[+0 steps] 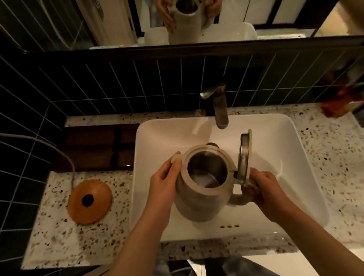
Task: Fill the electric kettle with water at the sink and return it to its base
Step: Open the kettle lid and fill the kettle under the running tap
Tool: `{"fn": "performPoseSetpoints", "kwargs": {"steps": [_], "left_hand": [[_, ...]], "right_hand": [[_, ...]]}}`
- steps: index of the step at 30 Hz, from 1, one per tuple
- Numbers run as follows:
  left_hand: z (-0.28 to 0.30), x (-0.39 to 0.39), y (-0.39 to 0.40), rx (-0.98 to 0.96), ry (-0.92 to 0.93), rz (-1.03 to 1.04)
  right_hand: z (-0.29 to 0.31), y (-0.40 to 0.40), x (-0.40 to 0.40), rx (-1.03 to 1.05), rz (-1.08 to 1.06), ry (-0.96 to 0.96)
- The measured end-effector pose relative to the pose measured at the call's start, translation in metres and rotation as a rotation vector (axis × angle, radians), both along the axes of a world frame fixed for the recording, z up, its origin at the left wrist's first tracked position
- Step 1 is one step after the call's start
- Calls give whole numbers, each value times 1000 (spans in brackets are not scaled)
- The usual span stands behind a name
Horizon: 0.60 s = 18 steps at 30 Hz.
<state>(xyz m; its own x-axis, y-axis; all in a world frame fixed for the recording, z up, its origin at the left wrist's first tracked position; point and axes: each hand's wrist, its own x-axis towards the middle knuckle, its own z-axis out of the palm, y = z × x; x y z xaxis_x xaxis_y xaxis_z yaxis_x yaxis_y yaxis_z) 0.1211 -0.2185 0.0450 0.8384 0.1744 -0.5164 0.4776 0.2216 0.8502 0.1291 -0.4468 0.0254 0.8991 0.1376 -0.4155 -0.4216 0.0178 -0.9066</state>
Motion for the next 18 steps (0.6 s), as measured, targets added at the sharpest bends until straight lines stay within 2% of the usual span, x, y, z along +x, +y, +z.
{"fn": "performPoseSetpoints", "kwargs": {"steps": [5,11,18], "left_hand": [[-20,32,-49,62,76,-70],[-53,68,-82,135,180,-91],[-67,106,-86,118,270,-101]], "right_hand": [[-14,-47,32,-17,34,133],[-39,-73,69,-18,42,387],[-49,-69,105,-37,4,394]]}}
